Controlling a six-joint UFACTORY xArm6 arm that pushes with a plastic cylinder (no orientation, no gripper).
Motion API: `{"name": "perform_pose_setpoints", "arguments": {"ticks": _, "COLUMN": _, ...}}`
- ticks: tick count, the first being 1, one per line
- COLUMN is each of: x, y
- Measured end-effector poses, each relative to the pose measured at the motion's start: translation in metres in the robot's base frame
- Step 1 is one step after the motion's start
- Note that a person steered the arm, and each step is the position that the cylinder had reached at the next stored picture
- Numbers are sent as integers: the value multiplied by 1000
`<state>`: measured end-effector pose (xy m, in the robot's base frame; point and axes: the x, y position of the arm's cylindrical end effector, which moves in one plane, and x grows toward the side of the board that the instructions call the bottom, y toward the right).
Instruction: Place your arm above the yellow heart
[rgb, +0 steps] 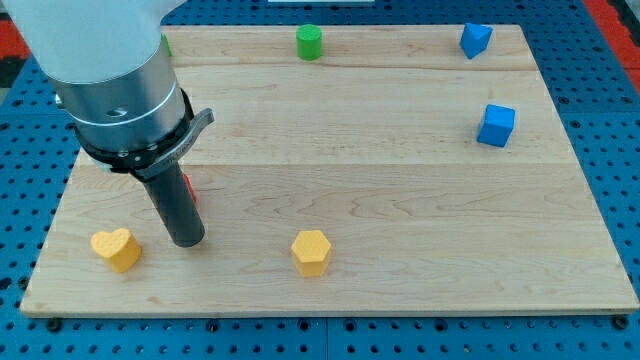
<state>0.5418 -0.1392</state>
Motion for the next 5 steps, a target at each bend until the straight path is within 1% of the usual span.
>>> {"name": "perform_pose_setpoints", "arguments": {"ticks": 2, "x": -7, "y": -39}}
{"name": "perform_pose_setpoints", "arguments": {"ticks": 3, "x": -8, "y": -42}}
{"name": "perform_pose_setpoints", "arguments": {"ticks": 4, "x": -17, "y": -62}}
{"name": "perform_pose_setpoints", "arguments": {"ticks": 5, "x": -18, "y": -62}}
